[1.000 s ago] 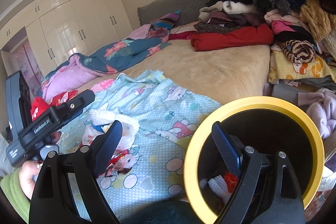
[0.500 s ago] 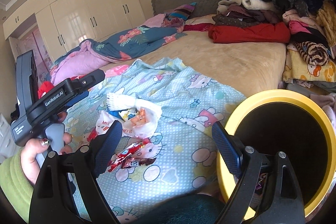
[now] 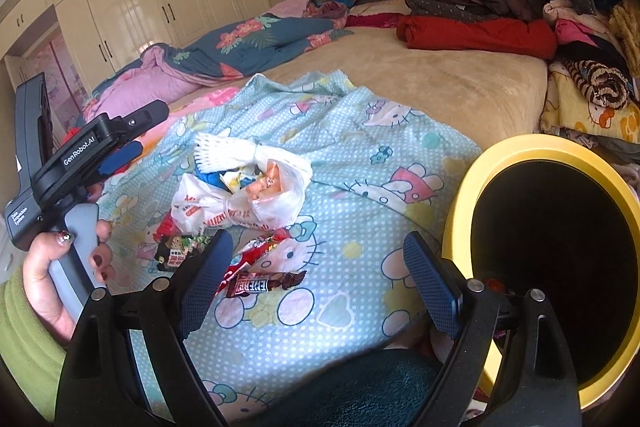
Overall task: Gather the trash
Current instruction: 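Move both tools back over the trash pile on the Hello Kitty sheet, then grasp a white mesh net with the left tool while the right tool closes on nothing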
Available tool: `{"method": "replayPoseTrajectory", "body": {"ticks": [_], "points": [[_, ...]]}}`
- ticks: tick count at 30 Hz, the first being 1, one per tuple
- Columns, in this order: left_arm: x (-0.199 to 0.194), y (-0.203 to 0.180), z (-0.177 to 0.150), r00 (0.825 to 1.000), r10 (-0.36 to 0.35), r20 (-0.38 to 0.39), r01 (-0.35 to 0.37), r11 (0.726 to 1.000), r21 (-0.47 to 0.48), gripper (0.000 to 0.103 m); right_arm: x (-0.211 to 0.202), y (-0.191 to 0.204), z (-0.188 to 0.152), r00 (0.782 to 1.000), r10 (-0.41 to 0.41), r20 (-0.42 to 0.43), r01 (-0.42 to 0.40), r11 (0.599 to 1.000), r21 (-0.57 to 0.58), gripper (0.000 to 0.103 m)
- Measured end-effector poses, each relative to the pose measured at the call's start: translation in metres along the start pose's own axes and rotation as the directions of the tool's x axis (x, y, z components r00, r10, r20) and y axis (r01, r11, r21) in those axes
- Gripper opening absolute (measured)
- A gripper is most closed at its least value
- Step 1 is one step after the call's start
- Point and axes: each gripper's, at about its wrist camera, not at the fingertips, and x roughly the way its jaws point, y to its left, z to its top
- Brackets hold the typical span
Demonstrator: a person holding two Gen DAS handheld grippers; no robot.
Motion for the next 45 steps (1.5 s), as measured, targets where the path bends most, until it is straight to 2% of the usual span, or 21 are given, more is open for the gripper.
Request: {"method": "replayPoseTrajectory", "body": {"ticks": [6,10,14,20,22,24,26,27,28,30,32,34,35,36,38,40,45], "points": [[0.004,0.008,-0.001,1.0,-0.012,-0.009,0.013,1.0,0.011,0.091,0.013,0.0,-0.004,0.999,-0.008,-0.042,0.009,1.0,0.027,0.084],[0.012,0.013,-0.001,1.0,-0.012,-0.028,0.013,1.0,0.014,0.083,0.022,0.006,-0.008,0.998,-0.006,-0.068,0.008,1.0,0.028,0.084],[0.018,0.014,-0.002,0.999,-0.022,-0.035,0.023,1.0,0.019,0.069,0.034,0.008,-0.011,0.995,-0.007,-0.103,0.013,0.999,0.049,0.084],[0.035,0.01,-0.004,0.996,-0.036,-0.079,0.04,0.998,0.04,0.061,0.059,0.008,-0.017,0.982,0.012,-0.187,0.01,0.993,0.12,0.083],[0.04,0.008,-0.006,0.995,-0.035,-0.089,0.039,0.998,0.047,0.061,0.066,0.007,-0.019,0.978,0.025,-0.207,0.004,0.99,0.14,0.076],[0.045,0.007,-0.007,0.995,-0.033,-0.094,0.038,0.998,0.051,0.061,0.075,0.007,-0.02,0.969,0.033,-0.246,0.002,0.99,0.143,0.065],[0.048,0.007,-0.009,0.995,-0.023,-0.096,0.028,0.998,0.054,0.058,0.077,0.006,-0.022,0.965,0.055,-0.256,-0.015,0.988,0.157,0.059],[0.051,0.008,-0.01,0.995,-0.019,-0.099,0.024,0.998,0.054,0.057,0.077,0.006,-0.023,0.965,0.058,-0.255,-0.018,0.987,0.159,0.053],[0.053,0.008,-0.011,0.995,-0.015,-0.101,0.02,0.998,0.053,0.055,0.077,0.005,-0.022,0.965,0.068,-0.252,-0.027,0.986,0.163,0.048],[0.057,0.008,-0.012,0.994,-0.008,-0.107,0.013,0.999,0.048,0.05,0.075,0.004,-0.021,0.966,0.087,-0.244,-0.046,0.984,0.171,0.026],[0.06,0.007,-0.013,0.994,-0.005,-0.112,0.011,0.999,0.049,0.044,0.074,0.005,-0.021,0.966,0.098,-0.24,-0.058,0.984,0.169,0.02],[0.062,0.005,-0.014,0.994,0.002,-0.113,0.005,0.998,0.059,0.039,0.072,0.006,-0.021,0.966,0.104,-0.235,-0.067,0.984,0.163,0.019],[0.063,0.004,-0.015,0.993,0.002,-0.115,0.005,0.998,0.063,0.034,0.071,0.007,-0.02,0.967,0.108,-0.229,-0.071,0.984,0.161,0.012],[0.063,0.003,-0.016,0.993,0.002,-0.118,0.006,0.998,0.067,0.031,0.071,0.007,-0.019,0.968,0.11,-0.224,-0.075,0.984,0.161,0.001],[0.064,0.001,-0.017,0.993,0.013,-0.12,-0.004,0.997,0.073,0.013,0.07,0.007,-0.019,0.97,0.116,-0.216,-0.083,0.984,0.157,0.001],[0.065,0.0,-0.018,0.992,0.006,-0.129,0.003,0.997,0.074,0.003,0.067,0.008,-0.018,0.972,0.12,-0.203,-0.091,0.985,0.149,0.001],[0.06,-0.006,-0.016,0.992,-0.022,-0.124,0.032,0.997,0.076,0.002,0.059,0.015,-0.012,0.981,0.119,-0.156,-0.103,0.989,0.106,0.001]]}}
